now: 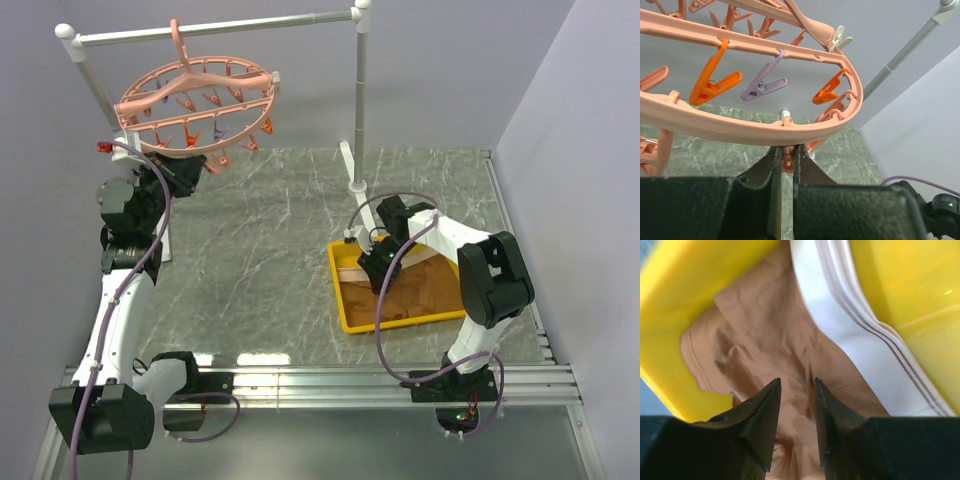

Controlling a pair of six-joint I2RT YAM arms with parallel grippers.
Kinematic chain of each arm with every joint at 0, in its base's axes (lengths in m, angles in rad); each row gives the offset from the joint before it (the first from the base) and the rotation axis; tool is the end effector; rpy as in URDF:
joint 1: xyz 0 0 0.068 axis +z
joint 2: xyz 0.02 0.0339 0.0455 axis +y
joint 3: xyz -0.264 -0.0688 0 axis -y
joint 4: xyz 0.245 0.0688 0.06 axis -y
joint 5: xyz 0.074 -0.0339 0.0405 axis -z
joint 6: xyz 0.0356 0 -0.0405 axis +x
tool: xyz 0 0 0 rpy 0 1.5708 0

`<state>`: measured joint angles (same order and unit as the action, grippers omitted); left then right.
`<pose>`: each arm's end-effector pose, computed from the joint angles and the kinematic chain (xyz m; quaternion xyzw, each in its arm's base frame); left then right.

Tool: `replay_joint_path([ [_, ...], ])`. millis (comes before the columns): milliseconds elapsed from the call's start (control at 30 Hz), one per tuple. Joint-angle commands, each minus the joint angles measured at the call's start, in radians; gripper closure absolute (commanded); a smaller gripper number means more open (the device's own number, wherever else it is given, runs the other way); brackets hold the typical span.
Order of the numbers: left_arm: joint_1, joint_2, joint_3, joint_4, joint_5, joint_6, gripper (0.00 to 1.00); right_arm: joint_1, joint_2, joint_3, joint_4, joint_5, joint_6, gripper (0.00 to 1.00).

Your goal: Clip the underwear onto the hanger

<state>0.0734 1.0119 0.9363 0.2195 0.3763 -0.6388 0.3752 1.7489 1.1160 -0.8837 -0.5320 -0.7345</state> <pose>0.2352 0.0042 0.3940 -0.0916 0.6519 -0.3247 0.6791 0.2776 0.1287 0.1723 -0.5142 0.8160 0.2539 0.0727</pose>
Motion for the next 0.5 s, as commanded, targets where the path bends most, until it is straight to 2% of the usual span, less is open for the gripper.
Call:
replay_joint_path([
  [0, 0.005, -0.001, 0.042, 0.032, -0.002, 0.021, 1.00, -0.001, -0.057, 0.082, 0.022, -0.042, -0.008, 0.58],
  [167, 0.003, -0.001, 0.044, 0.032, 0.001, 0.024, 1.00, -0.015, -0.066, 0.155, 0.017, -0.097, -0.063, 0.51],
  [233, 0.003, -0.002, 0.042, 0.034, 0.003, 0.024, 1.00, -0.019, -0.046, 0.176, 0.003, -0.114, -0.100, 0.42],
  [267, 0.003, -0.001, 0.042, 0.035, 0.001, 0.022, 1.00, -0.016, -0.039, 0.195, -0.004, -0.118, -0.115, 0.41],
  [367, 0.003, -0.001, 0.044, 0.034, -0.001, 0.025, 1.00, -0.018, 0.014, 0.235, -0.017, -0.126, -0.138, 0.38],
  [467, 0.005, 0.001, 0.047, 0.032, -0.004, 0.028, 1.00, -0.018, 0.031, 0.217, 0.055, -0.097, -0.115, 0.38],
])
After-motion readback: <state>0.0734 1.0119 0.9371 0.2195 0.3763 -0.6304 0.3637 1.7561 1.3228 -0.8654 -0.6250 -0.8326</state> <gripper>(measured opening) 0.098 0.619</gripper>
